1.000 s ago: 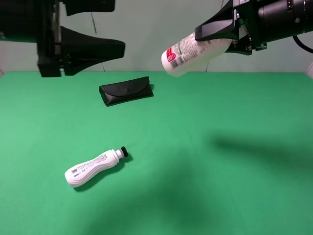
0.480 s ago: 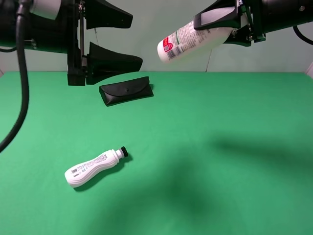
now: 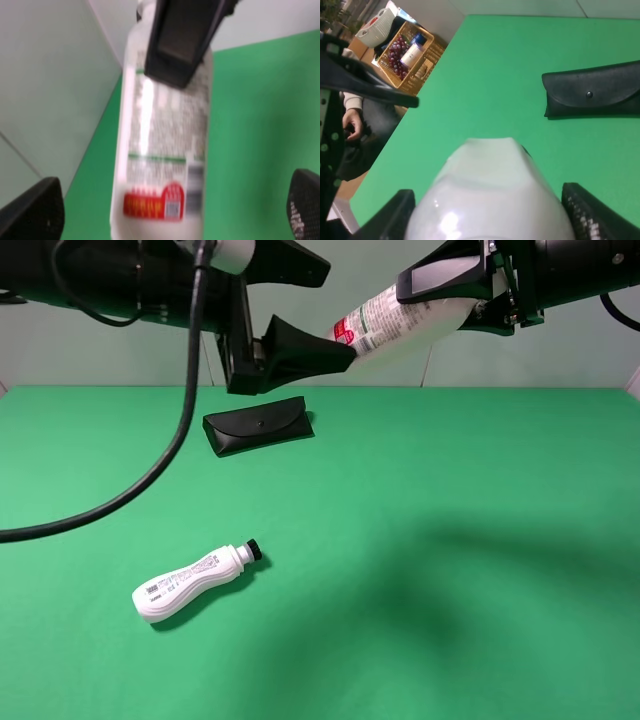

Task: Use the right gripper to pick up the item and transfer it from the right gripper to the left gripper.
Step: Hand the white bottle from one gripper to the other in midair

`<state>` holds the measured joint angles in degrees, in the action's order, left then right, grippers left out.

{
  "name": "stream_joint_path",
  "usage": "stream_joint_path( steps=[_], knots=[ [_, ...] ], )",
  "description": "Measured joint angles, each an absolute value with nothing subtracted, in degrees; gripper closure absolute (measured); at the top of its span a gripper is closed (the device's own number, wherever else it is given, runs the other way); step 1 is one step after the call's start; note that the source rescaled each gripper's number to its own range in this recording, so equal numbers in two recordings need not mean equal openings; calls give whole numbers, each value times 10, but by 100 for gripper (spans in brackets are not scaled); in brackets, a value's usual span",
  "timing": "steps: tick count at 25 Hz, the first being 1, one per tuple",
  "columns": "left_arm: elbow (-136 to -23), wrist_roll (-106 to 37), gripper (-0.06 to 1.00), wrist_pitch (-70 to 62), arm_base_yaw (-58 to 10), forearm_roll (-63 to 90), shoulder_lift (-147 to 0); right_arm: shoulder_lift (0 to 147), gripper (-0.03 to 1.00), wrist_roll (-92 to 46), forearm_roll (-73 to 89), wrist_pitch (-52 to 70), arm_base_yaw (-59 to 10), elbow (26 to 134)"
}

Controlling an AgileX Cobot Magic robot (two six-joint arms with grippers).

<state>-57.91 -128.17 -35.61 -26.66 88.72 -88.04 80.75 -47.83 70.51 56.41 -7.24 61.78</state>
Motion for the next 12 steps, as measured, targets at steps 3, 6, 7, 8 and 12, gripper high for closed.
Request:
stream_joint_path(
  steps=[3, 6, 7, 8, 12],
  knots=[
    [-596, -1281, 18, -355, -275, 892, -901, 808, 93, -478, 704, 564, -72, 618],
    [-603, -1281, 18, -349, -277, 902, -915, 808, 93, -478, 702, 564, -72, 618],
    [-603, -1281, 18, -347, -277, 904, -916, 808, 93, -478, 701, 564, -72, 618],
    [-603, -1281, 18, -344, -277, 906, -916, 808, 93, -478, 700, 564, -72, 618],
    [-605, -1282, 18, -344, -277, 907, -916, 808, 93, -478, 699, 564, -72, 618]
  ],
)
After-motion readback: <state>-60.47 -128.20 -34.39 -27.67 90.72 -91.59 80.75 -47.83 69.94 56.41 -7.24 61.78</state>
